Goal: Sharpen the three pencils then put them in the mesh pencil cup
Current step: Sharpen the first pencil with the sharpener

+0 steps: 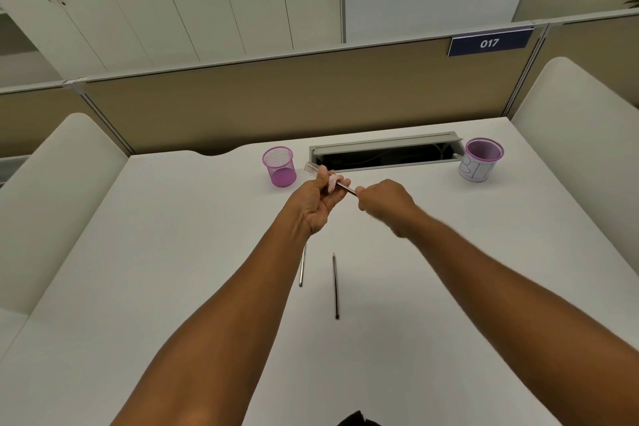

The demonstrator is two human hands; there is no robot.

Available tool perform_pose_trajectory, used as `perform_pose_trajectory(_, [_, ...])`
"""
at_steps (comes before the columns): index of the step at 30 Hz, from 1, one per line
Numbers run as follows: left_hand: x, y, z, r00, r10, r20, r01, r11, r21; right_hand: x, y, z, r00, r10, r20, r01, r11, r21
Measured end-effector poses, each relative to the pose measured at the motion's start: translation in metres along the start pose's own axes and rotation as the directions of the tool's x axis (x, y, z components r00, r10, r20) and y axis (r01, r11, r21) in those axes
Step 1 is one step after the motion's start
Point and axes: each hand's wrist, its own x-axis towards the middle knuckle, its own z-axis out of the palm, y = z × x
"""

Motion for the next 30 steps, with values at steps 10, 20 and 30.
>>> perform_pose_trajectory(10, [0.002,0.003,0.003,0.999,0.014,-0.041,-0.015,1.0,-0.014,0.002,0.011,0.008,0.913,-0.382,-0.139,0.329,0.895,-0.3])
perform_pose_trajectory(20, [0.0,-0.004,-0.004,0.999,-0.003,0.043,0.002,1.0,0.025,0.006,-0.006,-0.015,0.928,0.194,0.318,-0.297,0.901,0.316])
perform_pose_trajectory(30, [0.001,-0.001,-0.001,1.0,0.001,0.016,-0.001,1.0,0.014,-0.001,0.013,0.012,0.865,-0.467,-0.181,0.364,0.834,-0.414])
